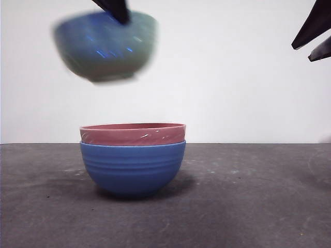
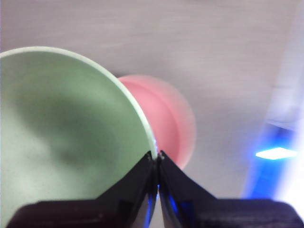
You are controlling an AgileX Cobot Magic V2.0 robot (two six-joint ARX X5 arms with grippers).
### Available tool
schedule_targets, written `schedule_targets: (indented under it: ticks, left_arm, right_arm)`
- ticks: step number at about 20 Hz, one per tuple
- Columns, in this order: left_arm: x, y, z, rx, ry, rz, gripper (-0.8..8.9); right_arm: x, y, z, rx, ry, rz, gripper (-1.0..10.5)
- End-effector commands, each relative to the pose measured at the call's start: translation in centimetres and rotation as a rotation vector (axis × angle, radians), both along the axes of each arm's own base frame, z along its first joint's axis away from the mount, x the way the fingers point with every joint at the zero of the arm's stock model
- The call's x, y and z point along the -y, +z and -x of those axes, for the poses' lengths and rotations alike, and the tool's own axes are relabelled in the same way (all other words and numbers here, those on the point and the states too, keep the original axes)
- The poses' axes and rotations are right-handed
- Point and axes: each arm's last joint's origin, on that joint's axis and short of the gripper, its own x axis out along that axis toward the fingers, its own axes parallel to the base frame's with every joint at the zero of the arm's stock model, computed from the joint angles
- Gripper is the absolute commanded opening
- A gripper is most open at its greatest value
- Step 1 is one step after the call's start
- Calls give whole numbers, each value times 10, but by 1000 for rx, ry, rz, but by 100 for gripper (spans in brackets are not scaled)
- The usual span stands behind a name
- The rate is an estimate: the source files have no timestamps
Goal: Pick up the green bowl on the top,put the green bowl on the left,pick up the red bowl in the middle,put the red bowl on the right
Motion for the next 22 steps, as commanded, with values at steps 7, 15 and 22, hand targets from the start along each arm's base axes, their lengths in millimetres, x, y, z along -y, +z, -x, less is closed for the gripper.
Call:
schedule_targets:
  ticks: [7, 15, 22]
  left_arm:
    - [-67, -27, 18, 11, 418, -49, -9]
    - [-59, -119, 3, -94, 436, -12, -9]
    - [-44, -156, -16, -225, 400, -53, -9]
  right_arm:
    - [0, 2, 0, 7, 7, 5, 188]
    - [0, 2, 0, 8, 4, 6, 186]
    - [0, 1, 0, 7, 4, 6, 186]
